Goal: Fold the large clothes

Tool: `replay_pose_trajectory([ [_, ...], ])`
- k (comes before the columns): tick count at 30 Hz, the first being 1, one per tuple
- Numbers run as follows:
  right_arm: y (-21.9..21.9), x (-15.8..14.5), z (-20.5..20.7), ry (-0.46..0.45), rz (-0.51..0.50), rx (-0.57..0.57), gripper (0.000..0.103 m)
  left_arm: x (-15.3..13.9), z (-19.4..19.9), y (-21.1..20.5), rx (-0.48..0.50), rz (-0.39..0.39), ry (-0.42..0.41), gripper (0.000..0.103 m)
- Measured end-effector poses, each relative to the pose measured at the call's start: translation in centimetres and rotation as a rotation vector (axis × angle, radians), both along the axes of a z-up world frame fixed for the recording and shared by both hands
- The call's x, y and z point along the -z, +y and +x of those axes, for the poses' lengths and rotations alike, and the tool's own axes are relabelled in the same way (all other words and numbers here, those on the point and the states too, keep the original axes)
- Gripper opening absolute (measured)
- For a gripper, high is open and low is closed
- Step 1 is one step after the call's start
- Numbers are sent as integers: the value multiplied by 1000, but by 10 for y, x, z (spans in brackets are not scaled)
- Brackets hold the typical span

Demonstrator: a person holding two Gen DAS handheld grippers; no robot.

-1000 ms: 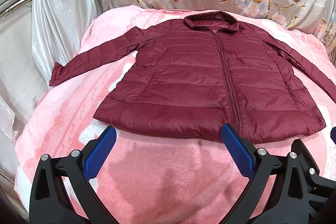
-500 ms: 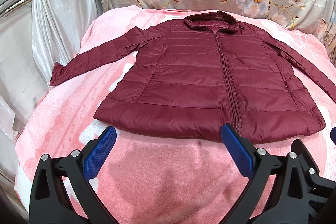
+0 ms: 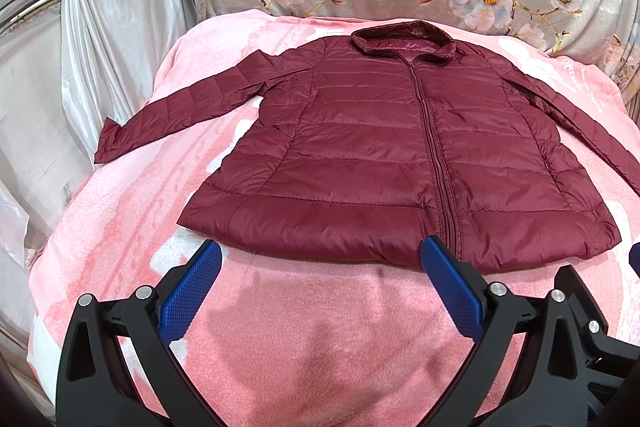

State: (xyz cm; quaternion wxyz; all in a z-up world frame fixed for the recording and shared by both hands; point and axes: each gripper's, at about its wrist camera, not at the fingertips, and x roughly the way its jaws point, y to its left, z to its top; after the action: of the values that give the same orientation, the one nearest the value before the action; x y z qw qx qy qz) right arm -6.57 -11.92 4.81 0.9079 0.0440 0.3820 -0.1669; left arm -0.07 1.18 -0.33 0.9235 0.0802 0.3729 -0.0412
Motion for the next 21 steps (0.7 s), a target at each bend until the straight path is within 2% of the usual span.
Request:
replay_pose_trajectory([
  [4,-1,4,3,4,50,-22,98,2,4,4,2,-7,16,98],
  [6,-15,14,3,-1,114,0,98,5,8,7,-7,-3,25,98],
  [9,-60,18,8,-10,171,82,98,7,20,11,-32,6,33,98],
  [15,-175,19,6,-70,188,345,98,4,52,14,-75,15,22,98],
  [21,-307,42,-15,-126,319,636,98,8,89,17,-111,6,37,98],
])
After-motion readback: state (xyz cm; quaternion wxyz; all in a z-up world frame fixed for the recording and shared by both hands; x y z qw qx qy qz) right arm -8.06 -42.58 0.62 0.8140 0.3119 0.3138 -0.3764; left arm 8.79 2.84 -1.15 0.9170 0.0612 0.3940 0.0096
